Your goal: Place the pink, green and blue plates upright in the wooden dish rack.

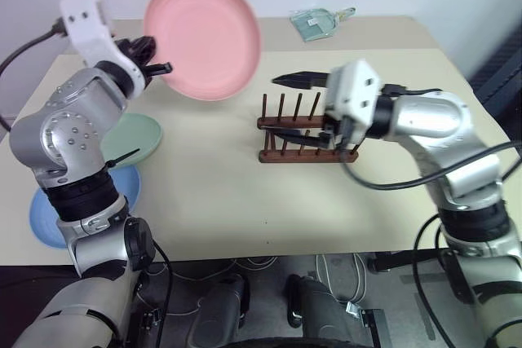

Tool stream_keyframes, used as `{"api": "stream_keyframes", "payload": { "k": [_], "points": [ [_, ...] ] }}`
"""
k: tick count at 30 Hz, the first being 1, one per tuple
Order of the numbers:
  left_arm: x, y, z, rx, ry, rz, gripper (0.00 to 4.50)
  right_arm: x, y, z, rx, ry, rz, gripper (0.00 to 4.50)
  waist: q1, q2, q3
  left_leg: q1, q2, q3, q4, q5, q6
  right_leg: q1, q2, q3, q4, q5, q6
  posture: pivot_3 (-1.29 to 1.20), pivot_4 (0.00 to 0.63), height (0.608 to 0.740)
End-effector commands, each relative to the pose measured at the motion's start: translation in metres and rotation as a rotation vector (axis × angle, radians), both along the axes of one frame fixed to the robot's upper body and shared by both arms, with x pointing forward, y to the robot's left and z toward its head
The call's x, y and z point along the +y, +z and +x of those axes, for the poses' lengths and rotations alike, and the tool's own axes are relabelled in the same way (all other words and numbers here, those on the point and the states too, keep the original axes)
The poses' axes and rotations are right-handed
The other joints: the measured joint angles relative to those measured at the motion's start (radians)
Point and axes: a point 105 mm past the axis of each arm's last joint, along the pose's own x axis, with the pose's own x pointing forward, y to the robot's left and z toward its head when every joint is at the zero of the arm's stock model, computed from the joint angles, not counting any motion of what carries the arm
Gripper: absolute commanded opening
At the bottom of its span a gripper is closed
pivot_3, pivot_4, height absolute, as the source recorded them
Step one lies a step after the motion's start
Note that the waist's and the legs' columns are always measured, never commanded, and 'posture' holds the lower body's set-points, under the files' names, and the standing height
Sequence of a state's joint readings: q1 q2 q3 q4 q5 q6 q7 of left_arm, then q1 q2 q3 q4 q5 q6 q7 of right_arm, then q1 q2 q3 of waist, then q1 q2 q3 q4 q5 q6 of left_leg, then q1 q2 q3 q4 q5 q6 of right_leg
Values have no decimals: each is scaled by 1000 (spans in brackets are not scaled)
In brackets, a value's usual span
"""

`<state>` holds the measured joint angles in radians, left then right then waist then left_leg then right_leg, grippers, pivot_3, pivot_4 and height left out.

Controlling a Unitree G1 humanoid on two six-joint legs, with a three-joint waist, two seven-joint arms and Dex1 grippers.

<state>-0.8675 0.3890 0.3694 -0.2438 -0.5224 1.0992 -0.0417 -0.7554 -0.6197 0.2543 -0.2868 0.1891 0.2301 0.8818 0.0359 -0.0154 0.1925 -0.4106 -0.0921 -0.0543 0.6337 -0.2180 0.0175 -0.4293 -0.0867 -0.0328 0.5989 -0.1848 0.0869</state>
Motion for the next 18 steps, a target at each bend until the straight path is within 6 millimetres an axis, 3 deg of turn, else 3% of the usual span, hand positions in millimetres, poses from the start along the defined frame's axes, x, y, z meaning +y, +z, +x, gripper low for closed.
{"api": "stream_keyframes", "payload": {
  "k": [1, 11, 16, 18],
  "points": [
    [-19, 21, -11, -104, -37, 59, 0, 9, 5, 8, -204, -12, -63, 3297, -1, 0, 0, 0, 0, 0, 0, 1, -2, 0, 1, 0, 0, 0, 0, 0, 150, 740],
    [-61, 31, -24, -111, -159, 2, 0, 13, 4, 38, -424, -123, -147, 3297, -2, 0, 0, 0, 0, 0, 0, 4, -2, 0, 3, 1, 0, 0, 0, 0, 150, 740],
    [-70, 31, -28, -101, -198, -40, 0, 13, -3, 45, -486, -143, -184, 3297, -5, 0, 0, 0, 1, 0, -1, 4, -2, 0, 3, 1, 0, 0, 0, 0, 150, 740],
    [-71, 33, -29, -105, -208, -47, 0, 13, -6, 46, -492, -146, -196, 2771, -11, 0, 0, 0, 1, 0, -1, 4, -2, 0, 4, 1, 0, 0, 0, 0, 150, 740]
  ]
}}
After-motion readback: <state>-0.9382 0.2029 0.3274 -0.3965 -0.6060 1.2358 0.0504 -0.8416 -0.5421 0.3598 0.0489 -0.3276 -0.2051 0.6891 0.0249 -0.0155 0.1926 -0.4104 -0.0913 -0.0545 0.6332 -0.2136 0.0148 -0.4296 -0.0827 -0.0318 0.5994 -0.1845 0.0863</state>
